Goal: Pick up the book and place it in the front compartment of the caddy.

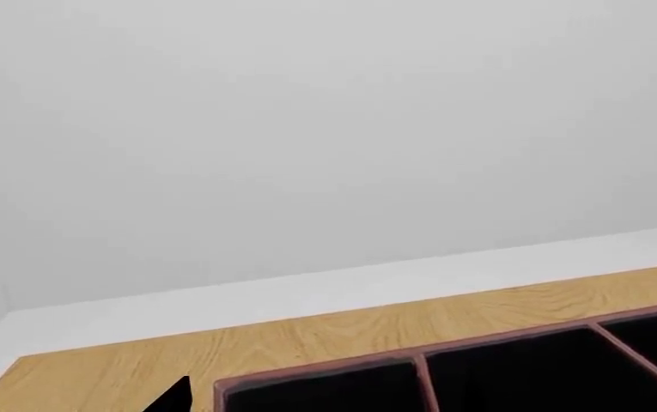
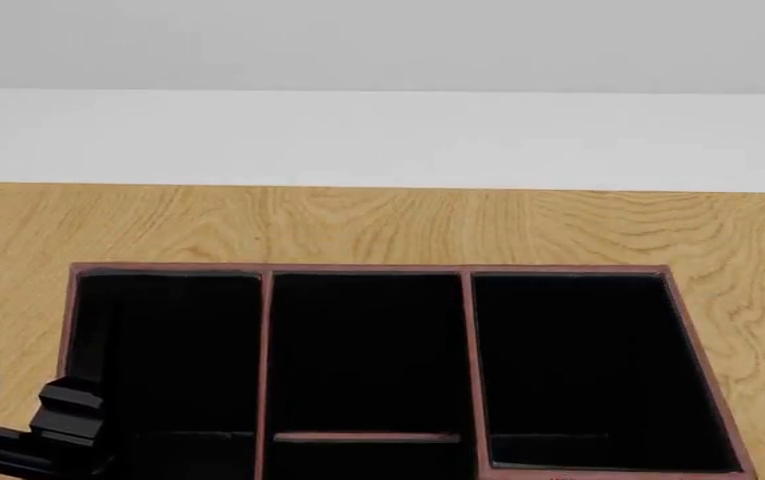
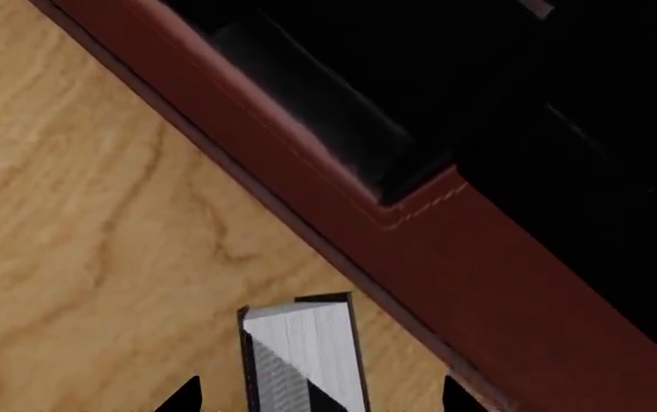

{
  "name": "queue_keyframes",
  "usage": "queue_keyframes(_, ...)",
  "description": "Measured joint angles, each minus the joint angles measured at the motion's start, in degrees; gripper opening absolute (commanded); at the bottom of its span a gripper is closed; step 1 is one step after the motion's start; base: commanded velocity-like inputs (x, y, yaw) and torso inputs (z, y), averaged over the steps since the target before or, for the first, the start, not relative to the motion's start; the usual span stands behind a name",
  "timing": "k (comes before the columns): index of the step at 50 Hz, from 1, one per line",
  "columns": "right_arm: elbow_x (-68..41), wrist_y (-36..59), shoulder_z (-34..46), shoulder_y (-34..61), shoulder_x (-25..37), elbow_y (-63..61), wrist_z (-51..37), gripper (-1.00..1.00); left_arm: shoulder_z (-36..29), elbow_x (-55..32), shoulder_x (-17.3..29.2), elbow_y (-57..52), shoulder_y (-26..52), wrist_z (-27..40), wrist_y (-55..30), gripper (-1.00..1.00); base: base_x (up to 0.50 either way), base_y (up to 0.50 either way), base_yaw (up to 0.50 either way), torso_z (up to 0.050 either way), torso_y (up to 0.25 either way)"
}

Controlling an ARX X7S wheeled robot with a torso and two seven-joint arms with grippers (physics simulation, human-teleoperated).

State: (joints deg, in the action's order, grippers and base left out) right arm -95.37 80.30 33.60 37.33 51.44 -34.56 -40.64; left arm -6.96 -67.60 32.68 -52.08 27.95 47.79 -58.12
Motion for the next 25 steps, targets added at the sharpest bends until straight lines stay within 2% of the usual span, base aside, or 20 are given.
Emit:
queue_keyframes(13,2.41,-0.08,1.3,-0.11,-0.5,1.08,2.38,1.0,-0.18,-0.58,0.25,0.12,0.58,0.44,0.16,1.0,0.0,0.0,0.0,0.0,0.0)
queue_keyframes(14,2.48,-0.07,1.41,-0.07,-0.54,1.13,2.46,-1.0,-0.19,-0.63,0.26,0.14,0.62,0.47,0.18,1.0,0.0,0.0,0.0,0.0,0.0)
queue_keyframes(25,-4.65,0.2,3.66,3.75,-0.54,0.41,-1.75,-1.0,-0.42,-0.73,0.45,0.24,0.82,0.61,0.45,1.0,0.0,0.0,0.0,0.0,0.0)
